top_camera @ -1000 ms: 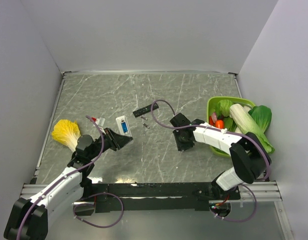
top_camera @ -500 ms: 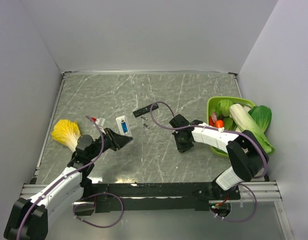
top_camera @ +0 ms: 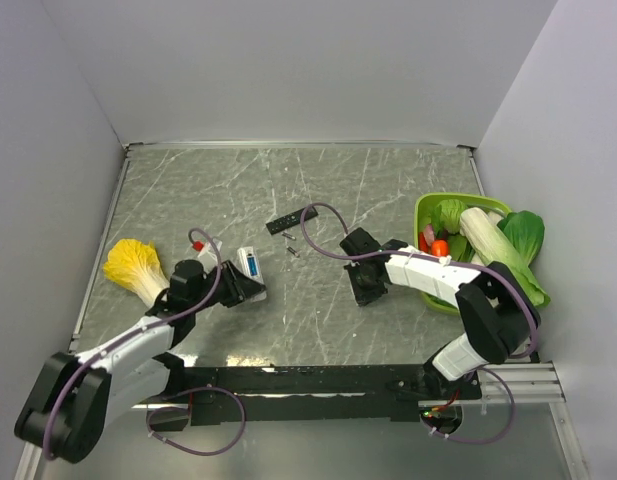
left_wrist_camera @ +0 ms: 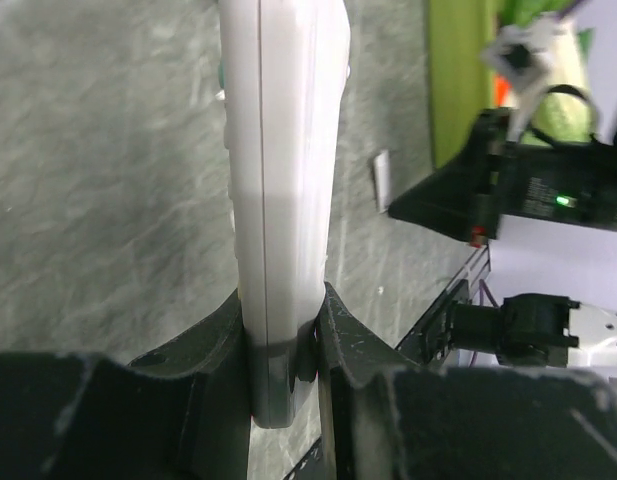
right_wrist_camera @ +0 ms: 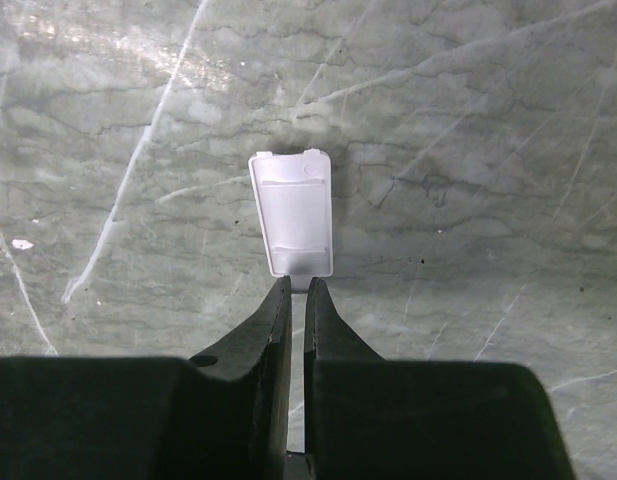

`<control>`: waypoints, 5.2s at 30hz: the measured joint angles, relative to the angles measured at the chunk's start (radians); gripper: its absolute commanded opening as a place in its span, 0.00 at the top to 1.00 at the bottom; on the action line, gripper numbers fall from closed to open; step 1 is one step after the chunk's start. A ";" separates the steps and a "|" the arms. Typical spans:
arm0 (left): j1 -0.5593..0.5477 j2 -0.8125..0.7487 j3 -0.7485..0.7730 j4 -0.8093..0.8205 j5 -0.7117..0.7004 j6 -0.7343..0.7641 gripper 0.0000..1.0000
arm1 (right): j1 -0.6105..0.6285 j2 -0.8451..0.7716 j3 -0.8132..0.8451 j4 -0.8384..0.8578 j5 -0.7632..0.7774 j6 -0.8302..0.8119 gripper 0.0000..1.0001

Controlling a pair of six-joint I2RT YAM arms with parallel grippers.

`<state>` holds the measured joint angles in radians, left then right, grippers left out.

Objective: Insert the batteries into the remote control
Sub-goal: Place the remote control at the center of the board, then adjust the battery cover.

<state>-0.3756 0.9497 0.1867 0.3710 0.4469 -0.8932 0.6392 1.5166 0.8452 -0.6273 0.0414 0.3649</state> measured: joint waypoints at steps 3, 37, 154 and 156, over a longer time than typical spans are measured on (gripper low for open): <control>0.000 0.087 0.040 -0.034 0.002 -0.009 0.98 | 0.001 -0.011 0.000 0.000 -0.004 -0.008 0.98; -0.001 0.354 0.336 -0.600 -0.039 -0.073 0.10 | 0.003 -0.197 -0.046 0.096 -0.130 -0.106 0.98; -0.237 0.118 0.919 -0.537 0.169 0.401 0.01 | 0.060 -0.602 0.092 0.332 -0.569 -0.801 1.00; -0.237 0.181 0.971 -0.600 0.205 0.398 0.01 | 0.090 -0.600 0.093 0.302 -0.538 -0.890 1.00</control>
<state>-0.6121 1.1305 1.1576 -0.2291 0.6518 -0.4950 0.7288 0.9161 0.9386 -0.3256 -0.4969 -0.5251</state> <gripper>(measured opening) 0.994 0.117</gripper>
